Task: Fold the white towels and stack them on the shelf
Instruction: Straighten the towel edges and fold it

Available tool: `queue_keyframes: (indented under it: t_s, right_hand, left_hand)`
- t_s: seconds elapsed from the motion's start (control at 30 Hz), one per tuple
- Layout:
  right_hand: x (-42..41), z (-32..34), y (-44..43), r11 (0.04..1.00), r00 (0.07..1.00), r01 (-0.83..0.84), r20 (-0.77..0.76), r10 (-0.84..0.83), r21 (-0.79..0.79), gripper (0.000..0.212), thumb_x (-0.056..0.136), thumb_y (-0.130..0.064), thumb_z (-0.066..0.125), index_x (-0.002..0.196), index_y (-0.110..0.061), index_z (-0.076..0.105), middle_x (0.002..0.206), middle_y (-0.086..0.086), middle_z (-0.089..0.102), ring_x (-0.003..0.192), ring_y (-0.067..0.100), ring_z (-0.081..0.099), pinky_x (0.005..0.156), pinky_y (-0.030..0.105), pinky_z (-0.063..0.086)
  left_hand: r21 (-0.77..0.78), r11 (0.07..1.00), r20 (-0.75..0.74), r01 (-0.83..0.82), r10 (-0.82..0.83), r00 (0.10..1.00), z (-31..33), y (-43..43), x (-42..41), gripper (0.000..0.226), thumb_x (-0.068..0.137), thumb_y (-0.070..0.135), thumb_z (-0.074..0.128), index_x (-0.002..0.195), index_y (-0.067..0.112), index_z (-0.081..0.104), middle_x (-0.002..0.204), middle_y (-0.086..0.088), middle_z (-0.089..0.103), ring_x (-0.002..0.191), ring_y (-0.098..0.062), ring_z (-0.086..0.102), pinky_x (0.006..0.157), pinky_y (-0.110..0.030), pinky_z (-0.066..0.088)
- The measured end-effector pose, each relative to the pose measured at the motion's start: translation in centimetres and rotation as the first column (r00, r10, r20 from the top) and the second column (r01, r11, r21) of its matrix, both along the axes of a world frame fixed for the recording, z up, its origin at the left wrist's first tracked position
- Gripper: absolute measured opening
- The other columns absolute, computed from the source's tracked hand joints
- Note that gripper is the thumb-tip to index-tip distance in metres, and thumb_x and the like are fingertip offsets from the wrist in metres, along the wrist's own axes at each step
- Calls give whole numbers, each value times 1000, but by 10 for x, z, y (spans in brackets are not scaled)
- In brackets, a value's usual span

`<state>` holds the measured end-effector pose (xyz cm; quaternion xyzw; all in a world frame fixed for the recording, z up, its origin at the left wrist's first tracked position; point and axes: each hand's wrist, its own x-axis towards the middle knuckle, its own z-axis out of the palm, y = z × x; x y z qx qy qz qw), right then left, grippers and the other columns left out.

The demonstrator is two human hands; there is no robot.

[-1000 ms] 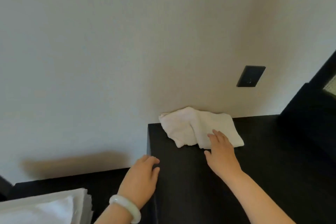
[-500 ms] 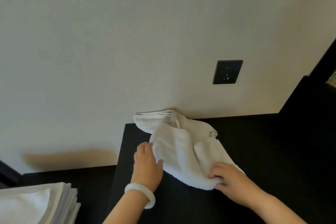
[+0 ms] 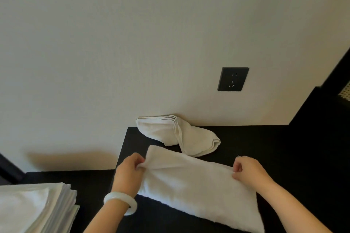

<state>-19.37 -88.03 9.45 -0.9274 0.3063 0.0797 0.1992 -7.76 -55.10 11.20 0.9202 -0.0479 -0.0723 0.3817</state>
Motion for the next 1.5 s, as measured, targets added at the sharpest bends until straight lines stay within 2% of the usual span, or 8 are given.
queue_keyframes:
  t_s: [0.23, 0.37, 0.47, 0.73, 0.87, 1.03, 1.27, 1.5]
  right_hand:
    - [3, 50, 8, 880, 955, 20, 252, -157, 475, 12, 83, -33, 77, 76, -27, 68, 76, -3, 73, 66, 10, 70, 60, 23, 51]
    - [2, 101, 33, 405, 937, -83, 209, -279, 911, 8, 74, -24, 81, 76, -17, 78, 83, 10, 74, 69, 20, 71, 61, 29, 55]
    - [-3, 120, 54, 190, 935, -181, 229, -271, 965, 18, 79, -14, 76, 91, -1, 72, 89, 20, 70, 77, 27, 70, 65, 33, 58]
    - [-10, 177, 81, 618, 783, -329, 572, -244, 714, 7, 92, -10, 65, 87, -4, 64, 78, 9, 69, 73, 20, 69, 68, 27, 55]
    - [5, 240, 56, 805, 583, -217, 734, -347, 553, 17, 98, -15, 60, 82, -13, 56, 83, 5, 58, 77, 19, 54, 70, 31, 42]
    - [14, 320, 32, 674, 477, -367, 752, -455, 641, 16, 93, -1, 63, 82, -11, 56, 80, 8, 59, 68, 17, 60, 56, 25, 52]
    - [5, 350, 64, 437, 568, -636, 769, -293, 636, 23, 72, 2, 72, 90, -10, 64, 82, 10, 69, 66, 17, 67, 54, 26, 54]
    - [-20, 353, 86, 603, 516, -719, 846, 131, 345, 53, 77, -1, 80, 121, -22, 60, 106, 7, 75, 97, 17, 70, 80, 21, 54]
  left_hand:
    - [192, 981, 145, 10, -38, 989, 21, -19, -27, 32, 89, 13, 66, 114, 26, 52, 120, 5, 49, 108, -10, 50, 99, -23, 44]
    - [-361, 914, -146, 183, -249, 957, 62, -80, -66, 14, 91, 27, 67, 95, 16, 59, 90, -1, 67, 67, -6, 63, 64, -16, 53]
    - [-683, 728, -365, 63, -414, 834, 92, -109, -82, 47, 87, 46, 67, 105, 2, 62, 94, -12, 72, 83, -21, 71, 74, -37, 60]
    - [-490, 805, -80, 334, -423, 902, 151, -102, -74, 17, 88, 1, 61, 102, -7, 62, 106, -32, 64, 103, -46, 62, 90, -58, 51]
    - [-537, 754, 113, 379, -381, 918, 219, -78, -46, 21, 86, -16, 46, 94, -10, 66, 97, -36, 65, 83, -37, 68, 66, -32, 59]
    - [-680, 657, 165, 326, -296, 941, 298, -48, -17, 15, 94, -3, 55, 100, -15, 63, 90, -28, 69, 77, -28, 71, 64, -27, 59]
    - [-717, 603, 96, 348, -410, 907, 336, -71, -46, 28, 90, -3, 62, 117, 3, 54, 93, -22, 70, 76, -29, 73, 67, -33, 61]
    - [-780, 463, 47, 420, -627, 778, 350, -72, -72, 45, 80, -18, 26, 114, -22, 55, 116, -28, 66, 107, -36, 67, 94, -43, 55]
